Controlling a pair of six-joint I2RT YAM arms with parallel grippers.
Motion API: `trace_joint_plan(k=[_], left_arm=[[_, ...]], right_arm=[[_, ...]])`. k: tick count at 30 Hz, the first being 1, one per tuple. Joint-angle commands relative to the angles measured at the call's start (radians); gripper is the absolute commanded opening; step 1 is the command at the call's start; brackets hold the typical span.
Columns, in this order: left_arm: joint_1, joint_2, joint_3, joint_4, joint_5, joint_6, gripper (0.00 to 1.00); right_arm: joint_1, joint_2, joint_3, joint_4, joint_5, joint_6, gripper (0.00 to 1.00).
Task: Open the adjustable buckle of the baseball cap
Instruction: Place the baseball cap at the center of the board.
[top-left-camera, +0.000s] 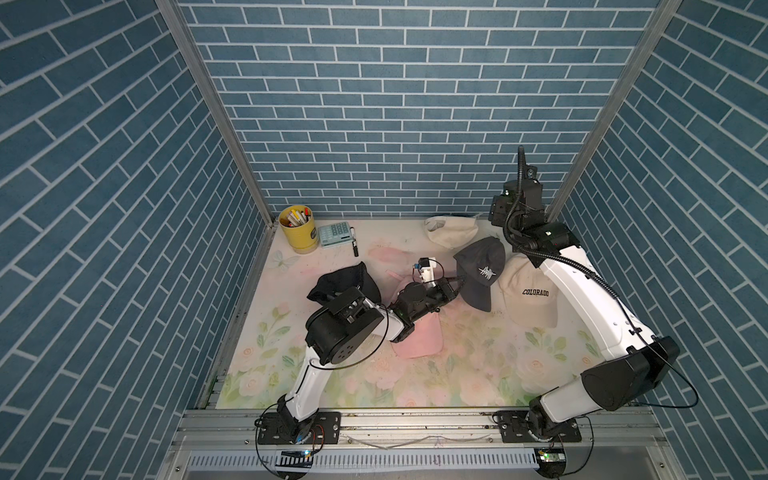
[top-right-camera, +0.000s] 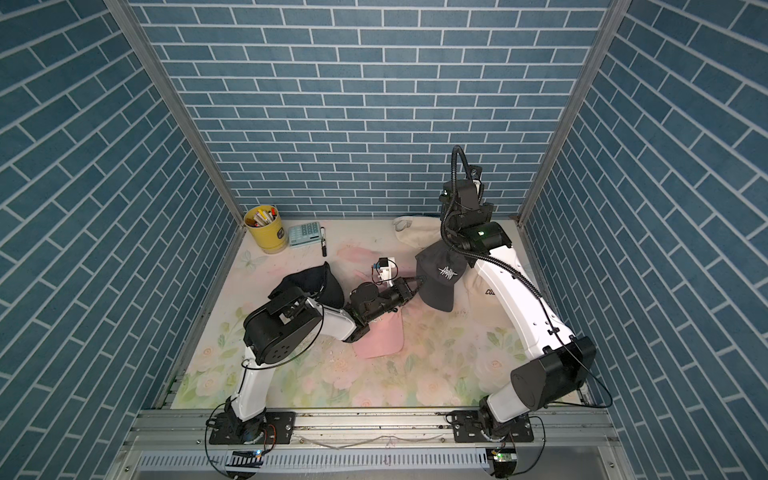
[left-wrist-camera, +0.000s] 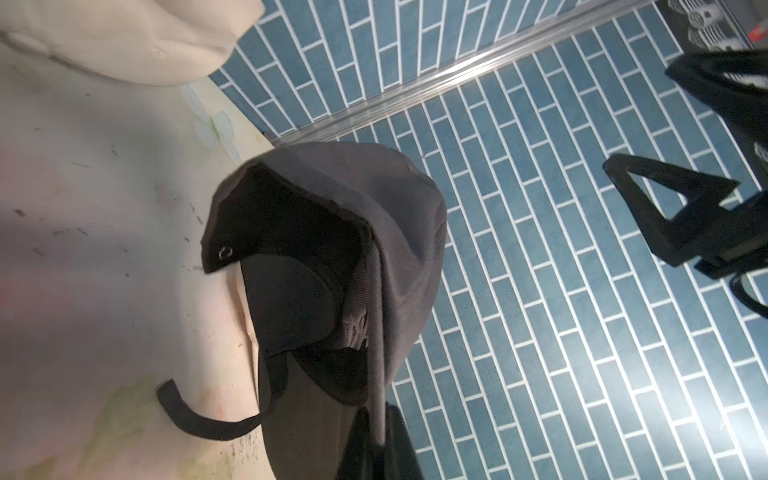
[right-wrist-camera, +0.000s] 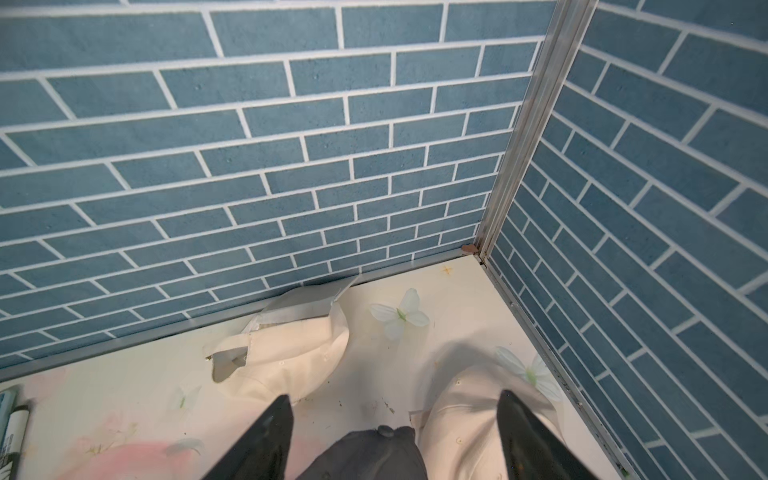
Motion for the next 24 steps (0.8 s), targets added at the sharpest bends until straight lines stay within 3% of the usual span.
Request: trace_joint_plan(k=[1, 4, 6, 9, 17, 21, 24], left_arm=[[-0.011, -0.003, -0.017, -0.011, -0.050, -0.075, 0.03], [-0.015, -0.026, -0.009, -0.113, -0.060, -0.077, 0.06], [-0.017, -0.033, -0.003, -0.164, -0.062, -0.080, 0.13], [-0.022, -0.049, 0.016, -0.236, -0.057, -0.074, 0.49], [-0.036, -0.206, 0.135, -0.785, -0.156, 0.039, 0.96], [-0.054, -0.185, 0.346, -1.229, -0.210, 0.070, 1.00], [-0.073, -0.185, 0.402, -1.340, -0.231, 0.087, 1.00]], right_arm=[[0.001, -0.027, -0.015, -0.029, -0.018, 0.027, 0.77], [0.001, -0.036, -0.034, -0.028, -0.019, 0.038, 0.77], [0.001, -0.040, -0.043, -0.029, -0.026, 0.045, 0.76], [0.001, -0.045, -0.048, -0.036, -0.027, 0.053, 0.77], [0.002, -0.063, -0.062, -0.061, -0.015, 0.058, 0.77], [0.003, -0.069, -0.065, -0.072, -0.026, 0.070, 0.77], [0.004, -0.078, -0.073, -0.084, -0.027, 0.083, 0.77]])
